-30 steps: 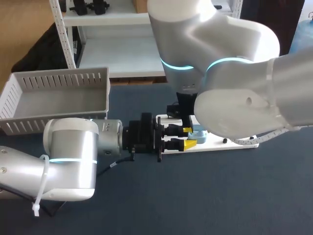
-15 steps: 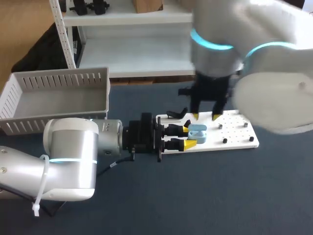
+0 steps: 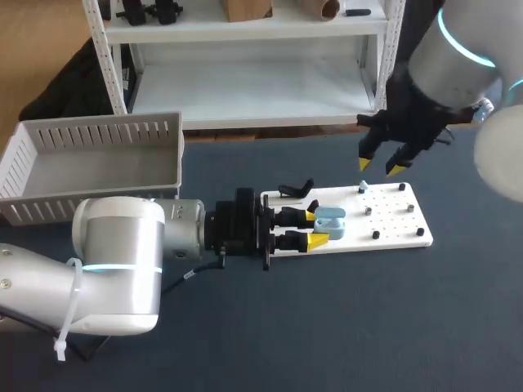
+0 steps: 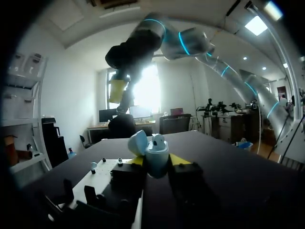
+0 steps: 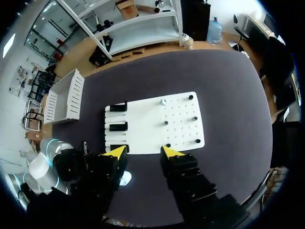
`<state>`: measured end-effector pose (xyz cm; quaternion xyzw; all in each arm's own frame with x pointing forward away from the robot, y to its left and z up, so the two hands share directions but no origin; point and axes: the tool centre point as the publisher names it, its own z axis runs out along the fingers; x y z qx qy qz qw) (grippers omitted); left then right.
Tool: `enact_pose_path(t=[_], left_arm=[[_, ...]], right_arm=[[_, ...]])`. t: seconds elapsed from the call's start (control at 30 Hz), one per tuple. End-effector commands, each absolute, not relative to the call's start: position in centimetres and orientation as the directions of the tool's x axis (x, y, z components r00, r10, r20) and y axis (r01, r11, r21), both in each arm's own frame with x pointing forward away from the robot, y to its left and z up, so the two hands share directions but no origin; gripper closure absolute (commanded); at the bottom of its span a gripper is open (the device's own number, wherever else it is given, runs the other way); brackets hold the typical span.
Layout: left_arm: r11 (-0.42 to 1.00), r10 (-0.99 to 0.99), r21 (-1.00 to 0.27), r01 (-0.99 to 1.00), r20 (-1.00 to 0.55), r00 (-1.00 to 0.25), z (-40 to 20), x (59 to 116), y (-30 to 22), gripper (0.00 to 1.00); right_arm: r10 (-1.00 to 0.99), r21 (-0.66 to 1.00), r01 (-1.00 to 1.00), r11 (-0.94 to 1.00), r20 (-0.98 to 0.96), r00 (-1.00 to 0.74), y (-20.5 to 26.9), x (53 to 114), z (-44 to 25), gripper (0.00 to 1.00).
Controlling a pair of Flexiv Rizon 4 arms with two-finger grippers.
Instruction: Pick up each earbud case from the left stands, insert the matching earbuds, close the lid, and place the case in the box.
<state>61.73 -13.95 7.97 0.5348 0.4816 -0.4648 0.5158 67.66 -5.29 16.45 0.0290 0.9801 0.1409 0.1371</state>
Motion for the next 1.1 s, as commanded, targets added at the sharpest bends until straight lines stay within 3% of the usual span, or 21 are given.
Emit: enact_pose_path(t=[0.03, 0.27, 1.1], left_arm=[[0.000, 0.036, 0.105, 0.994, -0.994, 0.105, 7.9, 61.7, -14.1, 1.00], [0.000, 0.036, 0.105, 0.994, -0.994, 0.105, 7.9, 61.7, -14.1, 1.00], [0.000, 0.036, 0.105, 0.994, -0.994, 0.105, 7.9, 61.7, -14.1, 1.00]], right_arm=[[0.099, 0.257, 0.038, 0.966, -0.227, -0.969, -4.7, 70.8, 14.9, 0.55], [0.138, 0.226, 0.097, 0.969, -0.173, -0.975, -4.4, 73.4, 12.4, 0.51], [0.229, 0.240, 0.205, 0.949, -0.076, -0.971, -6.4, 76.0, 6.3, 0.56]])
